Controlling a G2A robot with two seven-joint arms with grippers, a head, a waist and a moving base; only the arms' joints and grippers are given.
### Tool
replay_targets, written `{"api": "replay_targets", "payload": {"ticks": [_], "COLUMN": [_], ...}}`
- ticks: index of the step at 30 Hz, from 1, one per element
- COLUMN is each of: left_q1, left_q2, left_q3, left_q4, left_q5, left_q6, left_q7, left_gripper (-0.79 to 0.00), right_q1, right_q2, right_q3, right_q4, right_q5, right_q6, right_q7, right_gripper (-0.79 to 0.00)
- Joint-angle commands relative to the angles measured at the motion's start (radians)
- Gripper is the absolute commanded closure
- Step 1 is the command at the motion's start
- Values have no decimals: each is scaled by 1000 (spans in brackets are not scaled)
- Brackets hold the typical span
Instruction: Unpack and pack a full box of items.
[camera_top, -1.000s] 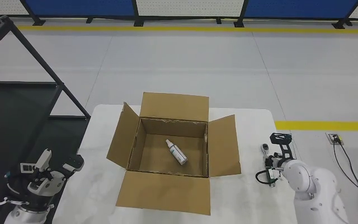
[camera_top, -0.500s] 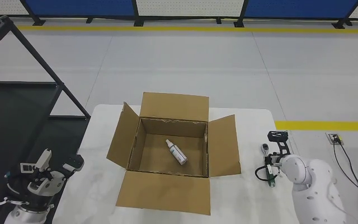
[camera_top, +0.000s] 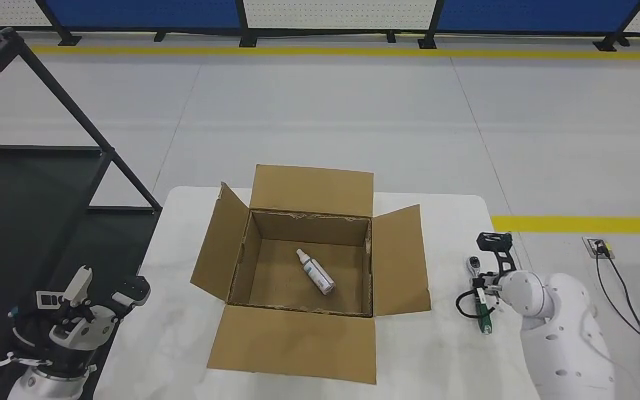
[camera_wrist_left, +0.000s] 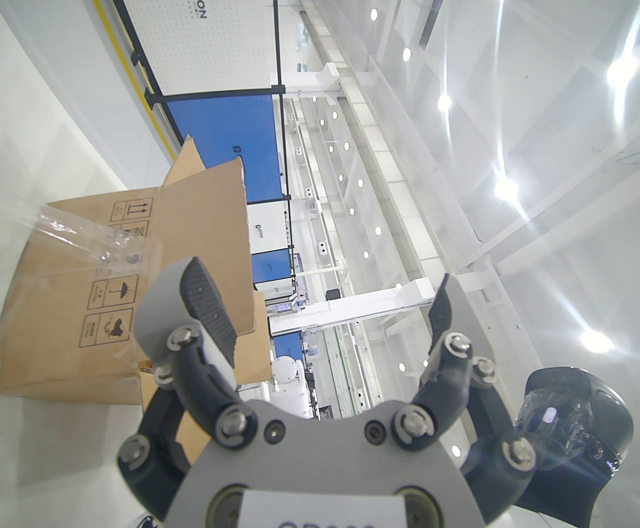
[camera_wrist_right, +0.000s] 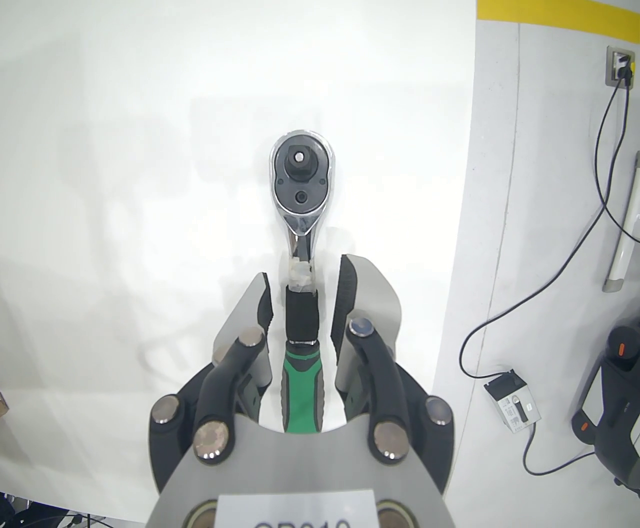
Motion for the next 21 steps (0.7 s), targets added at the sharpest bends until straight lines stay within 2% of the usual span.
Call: {"api": "replay_targets", "payload": {"ticks": [1, 15, 21], "left_q1": [0, 0, 0], "left_q2": [0, 0, 0], "left_q3": [0, 0, 0], "left_q4": [0, 0, 0], "left_q5": [0, 0, 0], "left_q6": [0, 0, 0], "left_q7": [0, 0, 0], "left_gripper": [-785, -785, -785], "right_q1": [9, 58, 67], "right_q2": [2, 12, 17], "right_q3": [-4, -34, -43], "right_q4": [16, 102, 121], "right_q5": [1, 8, 10], "right_q6": [-1, 1, 5], "right_q7": [1, 0, 1], "right_gripper": [-317, -249, -188]}}
